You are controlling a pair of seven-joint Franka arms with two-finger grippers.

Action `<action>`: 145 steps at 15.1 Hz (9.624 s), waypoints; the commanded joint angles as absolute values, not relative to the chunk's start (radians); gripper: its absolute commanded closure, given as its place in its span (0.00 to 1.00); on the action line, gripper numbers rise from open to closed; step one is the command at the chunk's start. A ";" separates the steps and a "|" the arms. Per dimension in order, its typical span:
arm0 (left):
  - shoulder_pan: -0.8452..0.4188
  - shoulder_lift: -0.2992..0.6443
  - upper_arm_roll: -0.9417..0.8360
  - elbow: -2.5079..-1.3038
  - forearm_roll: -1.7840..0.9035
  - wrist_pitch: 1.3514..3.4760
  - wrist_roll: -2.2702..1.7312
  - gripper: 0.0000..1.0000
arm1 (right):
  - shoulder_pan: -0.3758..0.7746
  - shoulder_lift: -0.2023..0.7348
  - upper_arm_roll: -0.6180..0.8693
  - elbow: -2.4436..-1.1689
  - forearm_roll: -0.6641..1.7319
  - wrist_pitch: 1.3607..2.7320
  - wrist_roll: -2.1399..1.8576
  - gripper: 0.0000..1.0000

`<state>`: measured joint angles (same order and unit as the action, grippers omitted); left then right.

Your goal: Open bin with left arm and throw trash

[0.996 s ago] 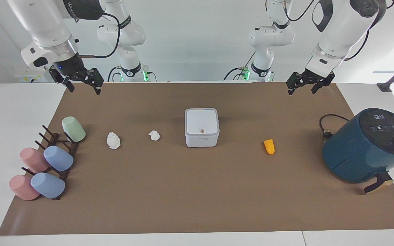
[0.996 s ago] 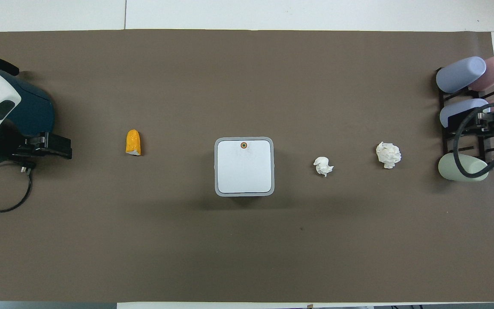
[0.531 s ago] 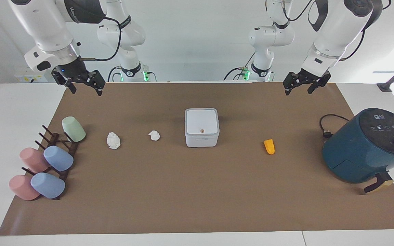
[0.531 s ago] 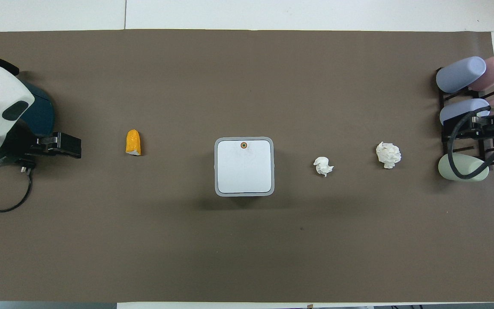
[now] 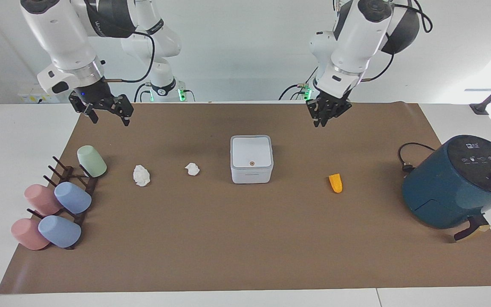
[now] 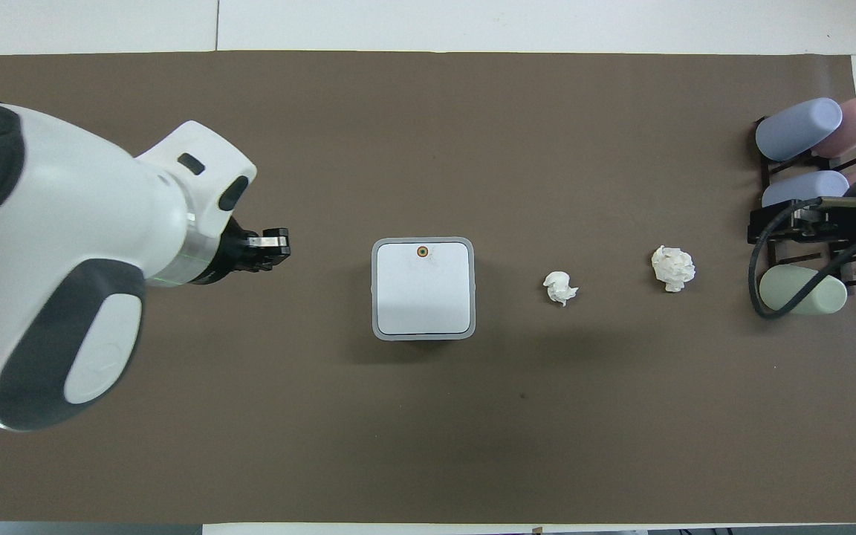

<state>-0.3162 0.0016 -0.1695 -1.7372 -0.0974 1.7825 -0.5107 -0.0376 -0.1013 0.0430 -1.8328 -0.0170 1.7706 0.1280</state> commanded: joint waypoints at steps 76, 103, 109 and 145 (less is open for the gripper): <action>-0.077 0.038 -0.135 -2.092 -0.094 2.141 0.000 0.02 | 0.551 0.111 0.063 -2.014 0.198 2.442 0.861 1.00; -0.260 0.250 -0.167 -1.649 -0.155 1.911 -0.369 1.00 | 0.198 -0.081 0.072 -2.009 0.034 2.025 0.272 0.00; -0.442 0.221 -0.167 -1.744 -0.160 2.046 -0.407 1.00 | 0.166 -0.058 0.074 -2.126 0.035 2.144 0.216 0.00; -0.082 0.049 -0.146 -1.677 -0.163 1.697 -0.215 0.00 | 0.290 0.124 0.170 -1.934 0.069 2.255 0.608 1.00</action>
<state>-0.1536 0.0994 -0.1428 -1.6641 -0.1619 1.7802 -0.3104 0.2653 0.0816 0.1510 -1.9954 0.0557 2.2585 0.5090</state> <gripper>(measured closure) 0.000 0.885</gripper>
